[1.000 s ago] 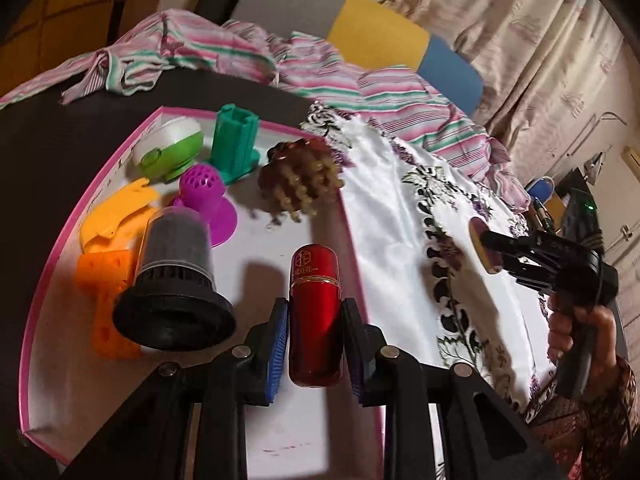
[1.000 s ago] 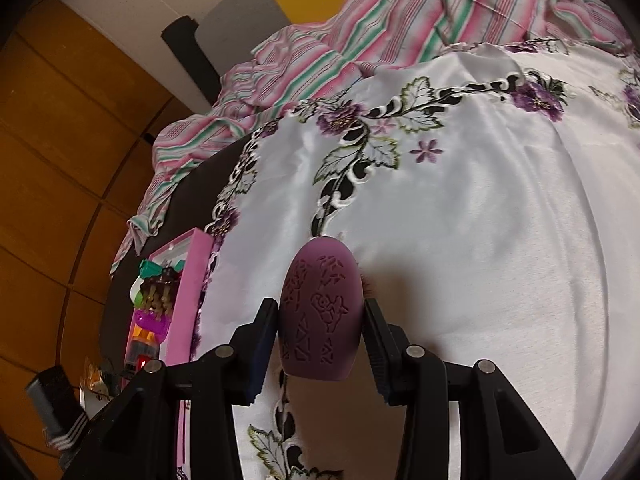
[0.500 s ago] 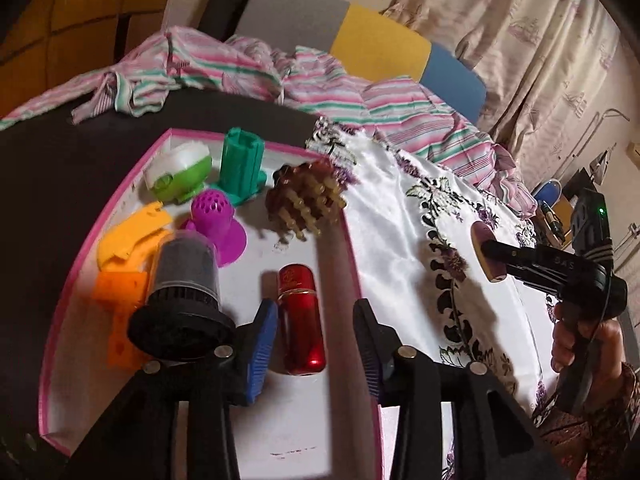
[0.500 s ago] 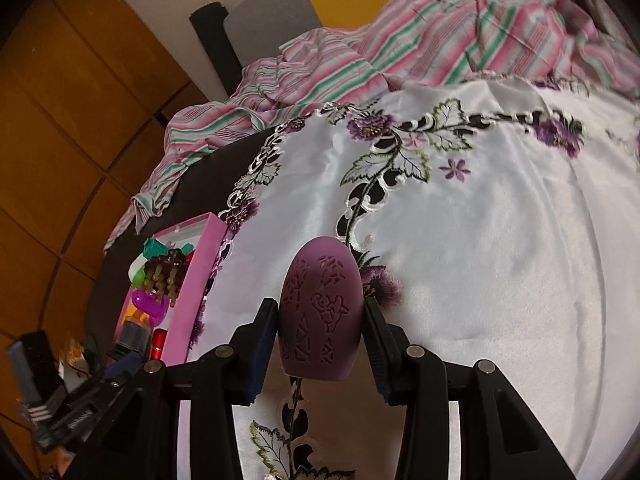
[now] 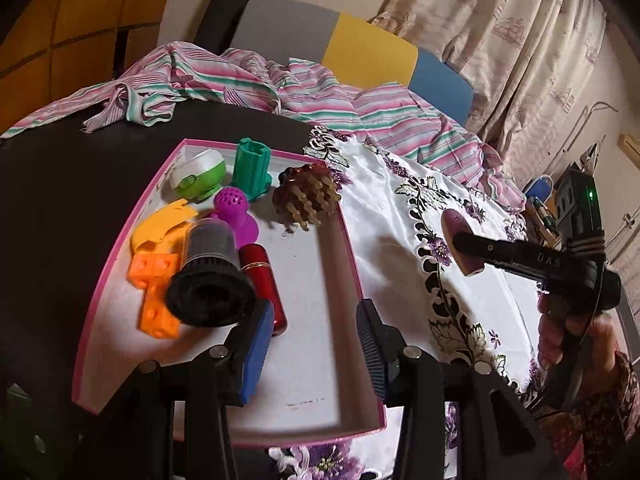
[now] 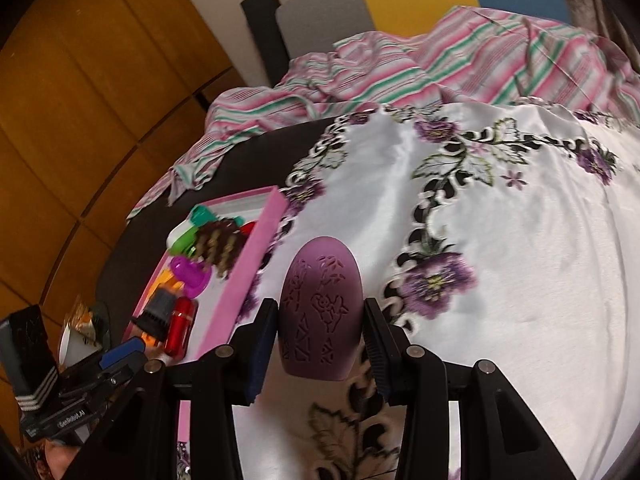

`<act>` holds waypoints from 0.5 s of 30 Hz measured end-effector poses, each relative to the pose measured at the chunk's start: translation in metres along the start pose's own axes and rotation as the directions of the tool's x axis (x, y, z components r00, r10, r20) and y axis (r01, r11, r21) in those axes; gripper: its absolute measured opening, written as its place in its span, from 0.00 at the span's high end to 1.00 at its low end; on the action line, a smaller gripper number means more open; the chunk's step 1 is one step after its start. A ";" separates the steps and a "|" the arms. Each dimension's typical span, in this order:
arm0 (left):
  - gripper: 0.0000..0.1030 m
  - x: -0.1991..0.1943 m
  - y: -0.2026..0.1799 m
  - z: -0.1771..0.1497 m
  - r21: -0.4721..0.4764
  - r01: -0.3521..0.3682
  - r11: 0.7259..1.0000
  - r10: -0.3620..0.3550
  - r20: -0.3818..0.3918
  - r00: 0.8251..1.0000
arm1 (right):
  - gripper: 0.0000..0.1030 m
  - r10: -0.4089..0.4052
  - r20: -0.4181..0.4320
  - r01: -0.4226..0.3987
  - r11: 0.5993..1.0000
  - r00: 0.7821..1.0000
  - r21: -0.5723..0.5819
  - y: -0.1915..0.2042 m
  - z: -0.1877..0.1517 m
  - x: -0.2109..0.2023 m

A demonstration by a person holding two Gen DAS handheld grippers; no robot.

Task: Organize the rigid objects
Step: 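Carry red cylinder into the tray with left tool while right tool holds purple oval, then lower the purple oval into the tray and open the right tool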

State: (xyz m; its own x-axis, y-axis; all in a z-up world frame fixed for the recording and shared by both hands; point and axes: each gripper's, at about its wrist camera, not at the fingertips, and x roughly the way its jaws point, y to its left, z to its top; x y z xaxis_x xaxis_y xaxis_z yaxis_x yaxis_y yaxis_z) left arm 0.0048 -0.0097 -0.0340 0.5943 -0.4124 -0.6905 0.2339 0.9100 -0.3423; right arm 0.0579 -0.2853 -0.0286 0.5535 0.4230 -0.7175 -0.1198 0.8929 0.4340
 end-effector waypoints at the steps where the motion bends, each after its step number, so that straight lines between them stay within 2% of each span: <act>1: 0.58 -0.002 0.001 -0.001 -0.001 -0.002 1.000 0.002 0.002 1.000 | 0.58 0.004 0.001 -0.004 1.000 1.000 -0.011 0.005 -0.002 0.000; 10: 0.57 -0.019 0.008 -0.004 0.009 -0.068 0.998 0.068 0.033 0.997 | 0.58 0.085 -0.019 -0.086 0.996 0.996 -0.036 0.040 -0.021 0.000; 15: 0.49 -0.030 0.021 -0.004 -0.020 -0.085 0.996 0.086 0.053 0.995 | 0.58 0.137 -0.055 -0.140 0.988 0.989 -0.069 0.069 -0.032 0.007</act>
State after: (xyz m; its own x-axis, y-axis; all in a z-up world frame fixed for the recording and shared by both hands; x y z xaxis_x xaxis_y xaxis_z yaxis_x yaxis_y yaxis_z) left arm -0.0111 0.0216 -0.0234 0.6517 -0.3302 -0.6828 0.1672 0.9406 -0.2954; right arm 0.0269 -0.2154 -0.0212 0.4855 0.5489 -0.6804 -0.2525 0.8332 0.4920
